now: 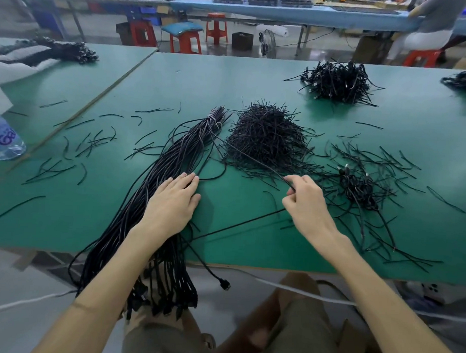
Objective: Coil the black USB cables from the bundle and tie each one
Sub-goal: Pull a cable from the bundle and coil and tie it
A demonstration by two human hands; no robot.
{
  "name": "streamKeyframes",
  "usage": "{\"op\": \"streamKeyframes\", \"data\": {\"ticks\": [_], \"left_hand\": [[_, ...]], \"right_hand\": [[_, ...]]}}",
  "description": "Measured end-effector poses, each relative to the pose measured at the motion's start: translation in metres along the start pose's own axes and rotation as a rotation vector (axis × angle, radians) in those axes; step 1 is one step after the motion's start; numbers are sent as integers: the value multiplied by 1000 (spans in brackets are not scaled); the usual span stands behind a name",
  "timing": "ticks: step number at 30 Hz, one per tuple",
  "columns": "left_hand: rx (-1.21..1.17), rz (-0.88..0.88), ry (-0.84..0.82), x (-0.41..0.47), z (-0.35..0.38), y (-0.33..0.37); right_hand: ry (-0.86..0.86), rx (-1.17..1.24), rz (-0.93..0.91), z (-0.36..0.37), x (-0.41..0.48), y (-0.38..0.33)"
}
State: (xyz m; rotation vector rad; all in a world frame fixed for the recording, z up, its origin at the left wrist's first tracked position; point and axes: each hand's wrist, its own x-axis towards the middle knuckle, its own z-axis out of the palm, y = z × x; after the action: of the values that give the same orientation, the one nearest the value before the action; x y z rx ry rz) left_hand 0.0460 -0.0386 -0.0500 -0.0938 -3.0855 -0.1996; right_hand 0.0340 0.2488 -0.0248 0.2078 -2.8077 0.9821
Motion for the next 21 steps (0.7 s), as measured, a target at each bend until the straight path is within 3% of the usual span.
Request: {"op": "streamKeyframes", "data": {"ticks": [9,13,21], "left_hand": [[-16,21,7,-1,0,-5],[-7,45,13,-1,2,-10],[-31,107,152,-9,-3,4]], "right_hand": [[84,-10,-9,-1,8,9],[174,-21,76,-16,23,25],[108,-1,93,-8,15,43]]}}
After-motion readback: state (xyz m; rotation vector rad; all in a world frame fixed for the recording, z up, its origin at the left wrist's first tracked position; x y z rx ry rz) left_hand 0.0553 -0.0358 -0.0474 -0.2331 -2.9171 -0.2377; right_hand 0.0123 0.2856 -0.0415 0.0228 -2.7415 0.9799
